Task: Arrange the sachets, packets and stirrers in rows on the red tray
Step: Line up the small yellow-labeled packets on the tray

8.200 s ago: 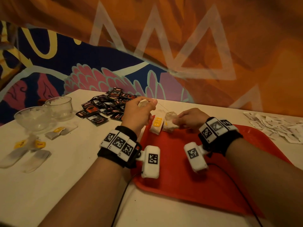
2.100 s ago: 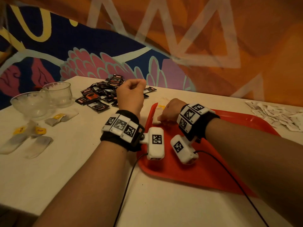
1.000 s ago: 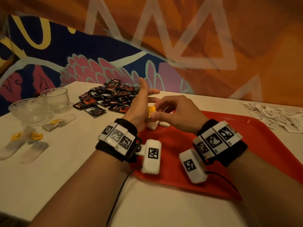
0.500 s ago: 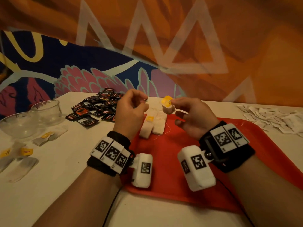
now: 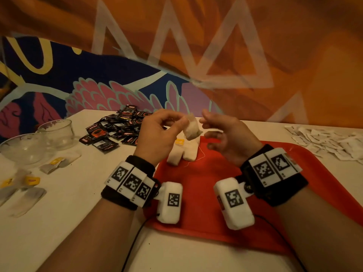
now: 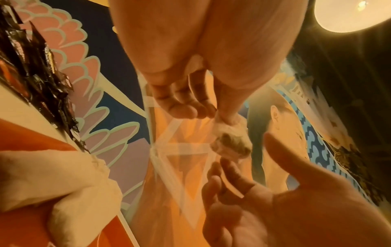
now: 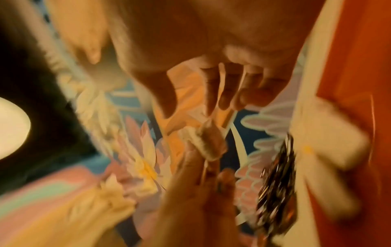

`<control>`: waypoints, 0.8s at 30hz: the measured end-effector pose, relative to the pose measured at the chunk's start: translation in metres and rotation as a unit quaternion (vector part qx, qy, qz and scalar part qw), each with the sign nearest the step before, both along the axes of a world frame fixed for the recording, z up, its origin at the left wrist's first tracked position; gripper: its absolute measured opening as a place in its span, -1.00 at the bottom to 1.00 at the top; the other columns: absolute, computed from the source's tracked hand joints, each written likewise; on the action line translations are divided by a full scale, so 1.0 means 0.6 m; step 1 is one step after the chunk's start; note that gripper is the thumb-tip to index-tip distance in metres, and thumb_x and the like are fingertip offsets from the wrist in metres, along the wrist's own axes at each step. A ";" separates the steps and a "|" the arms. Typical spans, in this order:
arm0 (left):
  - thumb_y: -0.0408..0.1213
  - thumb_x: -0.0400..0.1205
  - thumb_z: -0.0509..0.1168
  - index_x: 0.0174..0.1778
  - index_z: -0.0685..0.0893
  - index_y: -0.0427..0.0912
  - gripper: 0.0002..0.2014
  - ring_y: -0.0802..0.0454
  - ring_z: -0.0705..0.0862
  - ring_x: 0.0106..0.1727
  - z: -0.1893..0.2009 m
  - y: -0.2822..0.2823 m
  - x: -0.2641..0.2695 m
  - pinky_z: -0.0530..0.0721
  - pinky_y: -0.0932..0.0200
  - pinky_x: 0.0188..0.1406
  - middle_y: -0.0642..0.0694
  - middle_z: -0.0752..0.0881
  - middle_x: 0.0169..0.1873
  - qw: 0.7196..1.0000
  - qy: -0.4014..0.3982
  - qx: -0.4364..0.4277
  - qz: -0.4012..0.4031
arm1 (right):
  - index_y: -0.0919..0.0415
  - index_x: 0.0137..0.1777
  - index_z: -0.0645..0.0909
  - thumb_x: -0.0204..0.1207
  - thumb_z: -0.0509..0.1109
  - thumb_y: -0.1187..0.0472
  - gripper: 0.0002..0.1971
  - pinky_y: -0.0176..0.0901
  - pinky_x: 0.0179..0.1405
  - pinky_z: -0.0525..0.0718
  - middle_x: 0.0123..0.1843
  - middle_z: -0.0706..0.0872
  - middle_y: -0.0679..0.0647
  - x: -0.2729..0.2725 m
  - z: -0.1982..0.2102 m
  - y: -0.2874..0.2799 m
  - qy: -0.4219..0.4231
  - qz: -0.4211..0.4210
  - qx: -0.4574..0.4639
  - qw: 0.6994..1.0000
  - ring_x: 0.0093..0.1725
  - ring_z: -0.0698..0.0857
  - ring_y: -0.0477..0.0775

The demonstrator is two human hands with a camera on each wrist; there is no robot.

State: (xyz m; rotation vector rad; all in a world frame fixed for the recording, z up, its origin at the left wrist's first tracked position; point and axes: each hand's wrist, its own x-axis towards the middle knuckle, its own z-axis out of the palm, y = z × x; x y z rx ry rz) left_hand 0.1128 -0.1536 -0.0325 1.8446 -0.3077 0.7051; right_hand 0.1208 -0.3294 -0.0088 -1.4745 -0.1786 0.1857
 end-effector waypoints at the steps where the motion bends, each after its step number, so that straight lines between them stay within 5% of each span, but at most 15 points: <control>1: -0.26 0.63 0.46 -0.09 0.78 0.04 -0.93 0.15 0.69 -0.20 0.001 0.001 -0.001 0.69 0.11 -0.15 -0.01 0.78 -0.15 1.000 0.015 -0.017 -0.001 | 0.16 0.12 0.69 0.46 0.48 -0.15 -0.58 -0.19 -0.27 0.56 0.08 0.70 -0.02 -0.001 0.001 0.000 -0.064 -0.012 -0.054 0.996 0.01 0.67 -0.01; 3: -0.29 0.64 0.44 -0.09 0.78 -0.04 -0.95 0.27 0.67 -0.30 0.005 -0.001 -0.008 0.64 0.30 -0.25 -0.03 0.78 -0.24 0.999 0.028 -0.028 -0.015 | 0.05 0.15 0.71 0.37 0.54 -0.17 -0.57 -0.18 -0.18 0.65 0.11 0.78 -0.08 -0.006 0.001 0.000 -0.176 -0.013 -0.147 0.973 0.10 0.76 -0.06; 5: -0.36 0.64 0.42 -0.04 0.77 -0.13 -0.95 0.32 0.67 -0.34 0.009 -0.004 -0.013 0.60 0.41 -0.32 -0.04 0.78 -0.24 0.998 0.034 -0.044 -0.043 | 0.03 0.01 0.74 0.46 0.57 0.04 -0.83 -0.17 -0.21 0.66 -0.05 0.85 -0.02 -0.007 -0.003 0.002 -0.208 0.000 -0.171 0.963 -0.02 0.81 -0.04; 9: -0.33 0.65 0.42 0.00 0.73 -0.05 -0.91 0.25 0.68 -0.31 0.004 -0.001 -0.007 0.63 0.30 -0.34 -0.12 0.76 -0.13 0.992 0.058 -0.103 -0.041 | 0.07 -0.16 0.72 0.52 0.53 0.27 -0.91 -0.19 -0.29 0.63 -0.30 0.84 0.01 -0.001 -0.012 0.003 -0.230 -0.045 -0.173 0.957 -0.26 0.81 -0.07; 11: -0.23 0.65 0.42 -0.09 0.71 -0.12 -0.94 0.21 0.64 -0.37 0.003 0.000 -0.006 0.62 0.26 -0.35 -0.05 0.70 -0.29 0.990 0.071 -0.119 -0.021 | 0.10 -0.19 0.73 0.50 0.54 0.24 -0.92 -0.21 -0.24 0.68 -0.36 0.81 -0.04 0.003 -0.010 0.001 -0.268 -0.095 -0.202 0.937 -0.32 0.78 -0.18; 13: -0.11 0.61 0.42 -0.19 0.70 -0.22 -0.77 0.14 0.62 -0.41 0.003 0.001 -0.007 0.61 0.20 -0.34 -0.03 0.66 -0.43 0.988 0.081 -0.118 -0.055 | 0.12 -0.23 0.72 0.50 0.54 0.17 -0.89 -0.36 -0.28 0.62 -0.39 0.77 -0.10 -0.001 -0.005 0.000 -0.308 -0.127 -0.242 0.911 -0.37 0.72 -0.25; 16: -0.01 0.54 0.42 -0.15 0.75 -0.24 -0.68 0.05 0.70 -0.31 0.009 -0.006 -0.017 0.67 0.15 -0.29 -0.05 0.74 -0.37 0.978 0.098 -0.094 -0.160 | 0.12 -0.22 0.67 0.49 0.51 0.18 -0.90 -0.44 -0.40 0.50 -0.36 0.70 -0.11 -0.014 0.005 0.007 -0.374 -0.127 -0.300 0.869 -0.37 0.65 -0.16; 20: -0.01 0.57 0.42 -0.09 0.68 -0.23 -0.69 -0.04 0.80 -0.09 0.009 -0.012 -0.019 0.77 0.03 -0.06 -0.03 0.83 -0.21 0.970 0.099 -0.129 -0.181 | 0.04 -0.17 0.57 0.50 0.47 0.25 -0.86 -0.50 -0.29 0.38 -0.29 0.59 -0.14 -0.029 0.005 0.023 -0.456 -0.104 -0.353 0.810 -0.29 0.54 -0.18; 24: -0.24 0.67 0.32 -0.05 0.68 -0.25 -0.86 0.00 0.83 -0.08 0.007 -0.008 -0.015 0.77 0.15 -0.09 -0.05 0.84 -0.21 0.969 0.101 -0.166 -0.154 | 0.03 -0.05 0.71 0.50 0.54 0.08 -0.90 -0.47 -0.21 0.39 -0.16 0.68 -0.14 -0.026 -0.001 0.020 -0.447 -0.080 -0.362 0.814 -0.17 0.58 -0.16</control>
